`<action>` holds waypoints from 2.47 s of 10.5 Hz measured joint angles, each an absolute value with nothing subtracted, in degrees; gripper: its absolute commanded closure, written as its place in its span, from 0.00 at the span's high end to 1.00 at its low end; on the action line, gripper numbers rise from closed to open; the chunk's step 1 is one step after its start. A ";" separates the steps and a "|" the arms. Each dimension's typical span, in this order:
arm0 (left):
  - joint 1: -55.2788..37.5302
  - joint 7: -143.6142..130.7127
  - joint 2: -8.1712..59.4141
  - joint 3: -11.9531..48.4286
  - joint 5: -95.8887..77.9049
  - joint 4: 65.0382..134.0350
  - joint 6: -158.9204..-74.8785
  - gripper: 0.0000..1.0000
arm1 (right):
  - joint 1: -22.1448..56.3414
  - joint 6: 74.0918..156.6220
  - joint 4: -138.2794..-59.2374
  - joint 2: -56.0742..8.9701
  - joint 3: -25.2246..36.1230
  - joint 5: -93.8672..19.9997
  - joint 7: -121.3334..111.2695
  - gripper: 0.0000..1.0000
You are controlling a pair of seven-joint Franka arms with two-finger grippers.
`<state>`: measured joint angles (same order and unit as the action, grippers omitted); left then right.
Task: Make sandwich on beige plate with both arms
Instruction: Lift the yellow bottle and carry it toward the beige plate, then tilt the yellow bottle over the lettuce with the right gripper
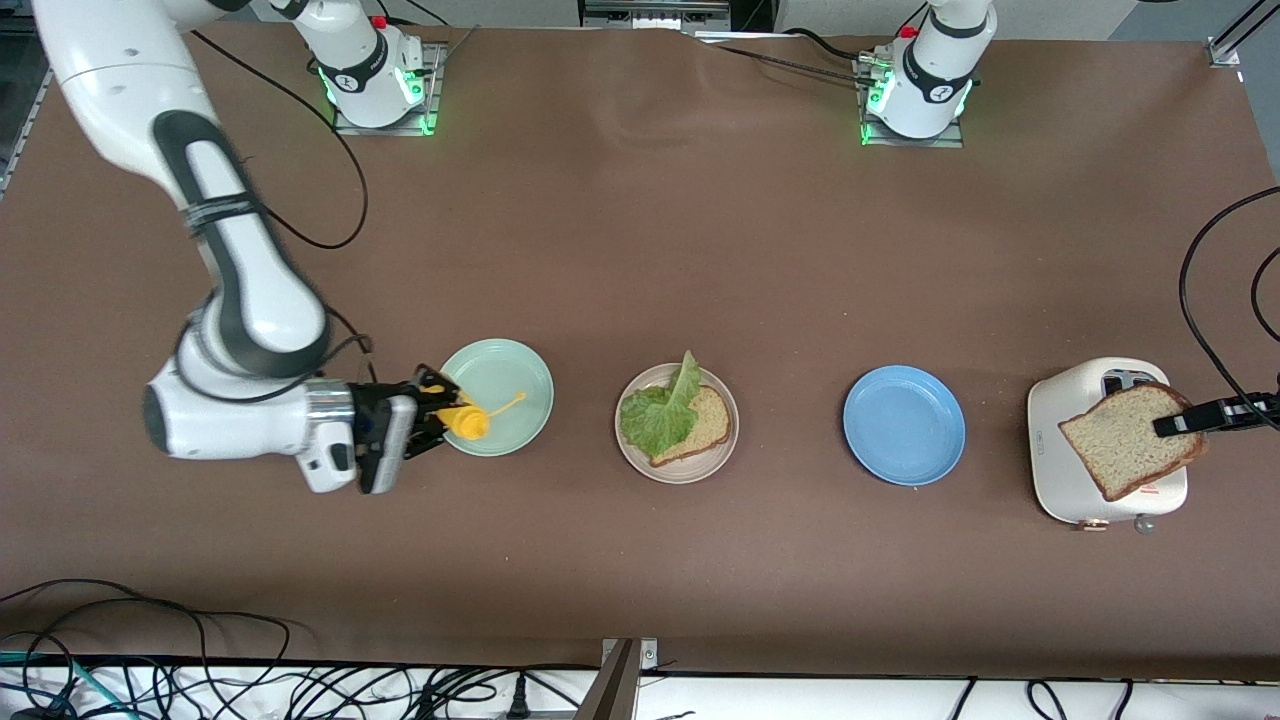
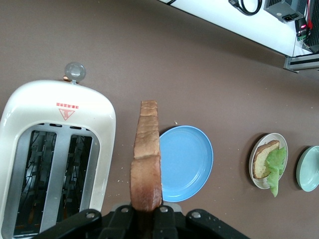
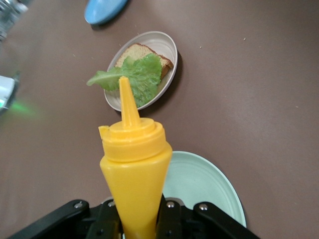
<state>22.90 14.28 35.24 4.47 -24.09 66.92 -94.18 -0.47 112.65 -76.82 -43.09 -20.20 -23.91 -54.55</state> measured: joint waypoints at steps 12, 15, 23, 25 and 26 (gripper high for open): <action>23.01 14.28 35.26 4.54 -24.10 67.12 -94.16 0.00 | 27.98 111.88 -73.44 -43.32 -16.78 25.66 -27.37 0.00; 23.02 14.28 35.26 4.54 -24.10 67.13 -94.16 0.00 | 38.82 111.47 -73.28 -43.70 -5.84 26.70 -25.96 0.00; 23.01 14.28 35.26 4.56 -24.11 67.14 -94.16 0.00 | 40.21 110.32 -72.12 -43.87 -1.07 23.53 -26.55 0.00; 23.01 14.28 35.26 4.56 -24.11 67.14 -94.16 0.00 | 36.22 110.72 -71.71 -43.34 -0.77 14.98 -31.85 0.00; 23.01 14.28 35.26 4.55 -24.11 67.14 -94.15 0.00 | 33.81 111.66 -71.71 -43.03 -0.69 9.78 -34.21 0.00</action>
